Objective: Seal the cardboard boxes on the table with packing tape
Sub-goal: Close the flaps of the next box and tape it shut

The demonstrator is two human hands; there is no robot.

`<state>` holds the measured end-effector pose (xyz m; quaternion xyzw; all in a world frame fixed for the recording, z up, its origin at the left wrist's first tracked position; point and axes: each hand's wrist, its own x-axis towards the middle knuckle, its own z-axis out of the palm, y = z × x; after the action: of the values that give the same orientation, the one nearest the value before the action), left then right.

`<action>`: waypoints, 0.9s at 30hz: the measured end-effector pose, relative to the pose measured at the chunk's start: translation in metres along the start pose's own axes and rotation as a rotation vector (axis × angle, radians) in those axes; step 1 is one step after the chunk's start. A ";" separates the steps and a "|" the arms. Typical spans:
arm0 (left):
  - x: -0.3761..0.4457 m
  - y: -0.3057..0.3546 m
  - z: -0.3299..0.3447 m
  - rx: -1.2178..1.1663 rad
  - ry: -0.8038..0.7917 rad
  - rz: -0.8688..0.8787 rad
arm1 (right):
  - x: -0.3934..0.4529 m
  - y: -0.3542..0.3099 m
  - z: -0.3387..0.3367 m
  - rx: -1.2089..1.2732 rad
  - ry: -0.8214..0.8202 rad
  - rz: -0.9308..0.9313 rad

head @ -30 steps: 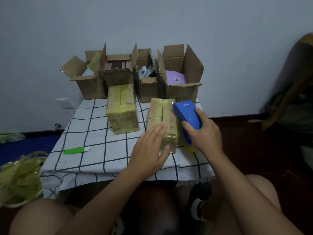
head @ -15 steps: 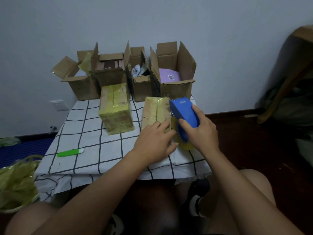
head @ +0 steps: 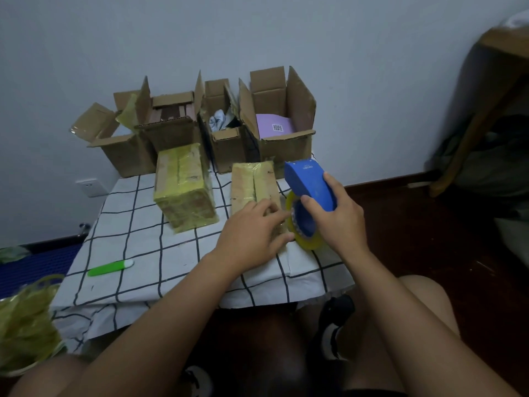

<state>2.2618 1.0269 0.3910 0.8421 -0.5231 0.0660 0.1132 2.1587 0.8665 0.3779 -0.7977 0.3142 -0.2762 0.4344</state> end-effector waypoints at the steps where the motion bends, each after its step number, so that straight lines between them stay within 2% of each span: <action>1: 0.000 -0.002 -0.001 -0.042 -0.018 -0.014 | 0.000 0.000 0.000 -0.001 0.001 -0.002; 4: 0.003 -0.007 -0.005 -0.082 -0.050 -0.025 | 0.001 0.000 0.001 -0.014 -0.005 0.002; 9: 0.010 -0.003 -0.006 0.072 -0.083 0.030 | 0.000 0.002 0.000 0.014 0.009 0.008; 13: 0.009 -0.009 -0.008 0.005 -0.107 0.029 | 0.000 0.003 0.000 0.005 0.012 0.007; 20: 0.009 0.000 0.001 -0.009 0.006 0.008 | -0.002 0.002 0.004 -0.047 0.003 -0.029; 27: 0.008 0.000 0.002 -0.042 0.009 0.034 | -0.005 0.000 0.004 -0.067 0.003 -0.051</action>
<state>2.2651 1.0198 0.3913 0.8303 -0.5380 0.0605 0.1319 2.1586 0.8722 0.3756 -0.8191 0.3035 -0.2776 0.3999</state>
